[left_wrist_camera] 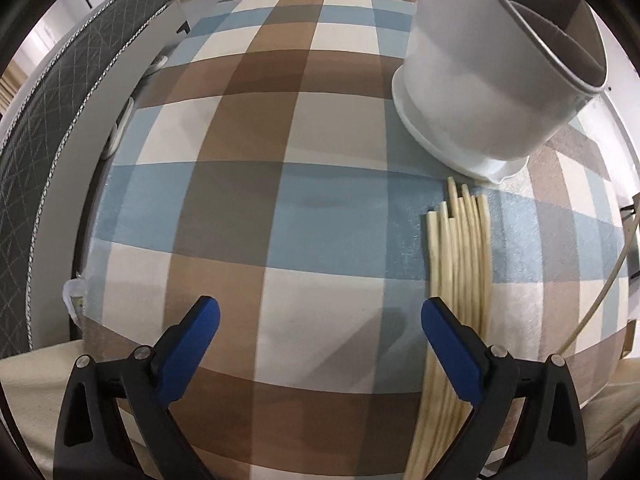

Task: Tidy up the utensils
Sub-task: 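Lower the right gripper to the chopstick pile and close on one chopstick, then hold the chopstick in the right gripper while the left gripper grasps another chopstick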

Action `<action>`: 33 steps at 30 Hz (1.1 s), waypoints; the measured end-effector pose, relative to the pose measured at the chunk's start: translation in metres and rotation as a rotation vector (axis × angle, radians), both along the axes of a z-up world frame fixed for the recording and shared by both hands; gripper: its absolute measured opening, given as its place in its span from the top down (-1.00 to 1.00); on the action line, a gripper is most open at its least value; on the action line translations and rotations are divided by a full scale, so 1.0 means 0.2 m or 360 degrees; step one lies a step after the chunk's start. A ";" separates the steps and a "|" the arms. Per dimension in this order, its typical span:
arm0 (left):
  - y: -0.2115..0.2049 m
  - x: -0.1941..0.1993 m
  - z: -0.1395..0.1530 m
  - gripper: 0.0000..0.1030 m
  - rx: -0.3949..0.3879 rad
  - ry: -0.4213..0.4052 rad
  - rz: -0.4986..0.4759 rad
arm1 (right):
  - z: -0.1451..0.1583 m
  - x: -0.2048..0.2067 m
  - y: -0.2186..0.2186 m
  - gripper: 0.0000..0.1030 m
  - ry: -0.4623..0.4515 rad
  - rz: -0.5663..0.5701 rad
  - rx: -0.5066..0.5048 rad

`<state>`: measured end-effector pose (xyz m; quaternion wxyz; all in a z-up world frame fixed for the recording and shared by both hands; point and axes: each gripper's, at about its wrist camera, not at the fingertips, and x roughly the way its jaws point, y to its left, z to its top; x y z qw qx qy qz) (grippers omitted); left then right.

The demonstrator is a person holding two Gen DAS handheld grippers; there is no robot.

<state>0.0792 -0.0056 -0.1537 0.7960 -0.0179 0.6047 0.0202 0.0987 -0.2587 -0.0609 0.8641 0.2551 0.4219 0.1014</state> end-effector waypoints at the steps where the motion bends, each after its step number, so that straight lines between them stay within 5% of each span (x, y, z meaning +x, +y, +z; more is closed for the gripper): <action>1: -0.01 -0.01 0.00 -0.91 0.0007 0.0005 -0.0006 | 0.00 -0.01 -0.01 0.90 -0.0005 -0.0003 0.0007; 18: -0.14 0.00 -0.01 -0.91 0.0048 0.0003 -0.0051 | 0.05 -0.02 -0.05 0.90 -0.0063 -0.0019 0.0039; 21: -0.15 0.02 -0.01 -0.75 0.0051 0.0011 -0.0057 | 0.05 -0.02 -0.05 0.90 -0.0068 -0.0018 0.0038; 29: -0.05 -0.02 0.05 -0.66 -0.0090 -0.0004 0.0071 | 0.05 -0.03 -0.04 0.90 -0.0068 -0.0017 0.0050; 33: -0.05 -0.04 0.07 -0.66 -0.0034 -0.0046 0.0090 | 0.06 -0.02 -0.04 0.90 -0.0070 -0.0015 0.0047</action>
